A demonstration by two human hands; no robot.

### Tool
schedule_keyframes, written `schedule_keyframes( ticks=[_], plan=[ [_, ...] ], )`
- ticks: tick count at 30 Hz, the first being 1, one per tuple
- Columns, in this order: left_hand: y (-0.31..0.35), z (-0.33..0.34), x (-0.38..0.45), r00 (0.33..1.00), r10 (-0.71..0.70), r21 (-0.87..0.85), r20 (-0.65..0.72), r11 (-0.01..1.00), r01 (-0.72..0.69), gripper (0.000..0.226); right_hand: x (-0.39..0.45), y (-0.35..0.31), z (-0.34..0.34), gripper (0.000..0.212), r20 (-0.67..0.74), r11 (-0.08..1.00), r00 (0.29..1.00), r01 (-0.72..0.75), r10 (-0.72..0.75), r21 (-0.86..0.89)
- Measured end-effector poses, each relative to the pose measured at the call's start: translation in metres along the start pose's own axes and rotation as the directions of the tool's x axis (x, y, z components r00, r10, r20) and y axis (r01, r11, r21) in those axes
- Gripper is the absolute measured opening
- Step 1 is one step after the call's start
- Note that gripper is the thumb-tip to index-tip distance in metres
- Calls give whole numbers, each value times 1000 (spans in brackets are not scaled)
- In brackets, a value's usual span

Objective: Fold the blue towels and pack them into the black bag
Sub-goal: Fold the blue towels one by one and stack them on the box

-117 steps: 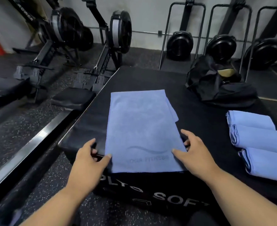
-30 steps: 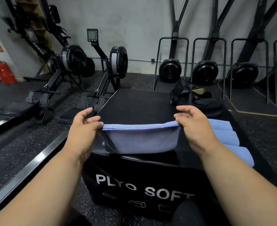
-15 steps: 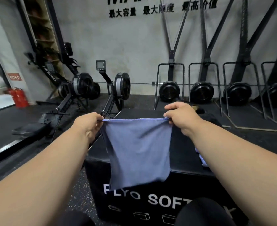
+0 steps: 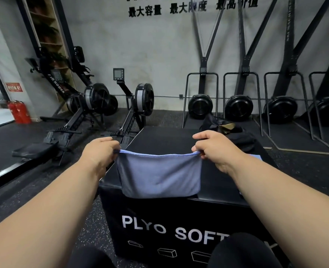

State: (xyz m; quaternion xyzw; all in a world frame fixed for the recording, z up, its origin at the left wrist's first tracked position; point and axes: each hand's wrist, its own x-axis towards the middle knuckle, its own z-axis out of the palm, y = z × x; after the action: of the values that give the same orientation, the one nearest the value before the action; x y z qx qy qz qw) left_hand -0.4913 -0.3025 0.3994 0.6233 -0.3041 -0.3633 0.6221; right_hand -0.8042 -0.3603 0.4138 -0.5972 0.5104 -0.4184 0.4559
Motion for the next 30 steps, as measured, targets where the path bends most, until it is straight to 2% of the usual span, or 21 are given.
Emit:
schedule_keyframes(
  ticks=[3,5,8,11,14,21,23,30],
  plan=[
    [5,10,-5,992,117,224,37,967,-123,66,-1,-10,7,33,61,996,995,83,-82,-22],
    [11,21,-12,972,185,257,145,942,-217,70,-4,-17,17,33,106,991,986,132,-129,-23],
    [17,36,-25,937,233,206,260,935,-289,70,-7,-23,35,35,191,987,968,158,-161,32],
    [13,43,-39,901,217,106,375,956,-274,86,-13,-24,52,39,264,980,954,98,-141,172],
    [5,45,-51,885,183,80,428,968,-239,89,-18,-17,64,41,330,940,937,-4,-116,341],
    [-12,43,-68,890,184,-28,417,981,-190,93,-29,-3,75,36,417,804,904,-176,-97,568],
    [-15,41,-69,891,184,-48,416,982,-180,94,-30,2,76,40,412,794,906,-178,-98,581],
    [-21,38,-74,874,207,-53,440,977,-204,105,-36,12,80,44,385,858,916,-106,-113,503]
  ],
)
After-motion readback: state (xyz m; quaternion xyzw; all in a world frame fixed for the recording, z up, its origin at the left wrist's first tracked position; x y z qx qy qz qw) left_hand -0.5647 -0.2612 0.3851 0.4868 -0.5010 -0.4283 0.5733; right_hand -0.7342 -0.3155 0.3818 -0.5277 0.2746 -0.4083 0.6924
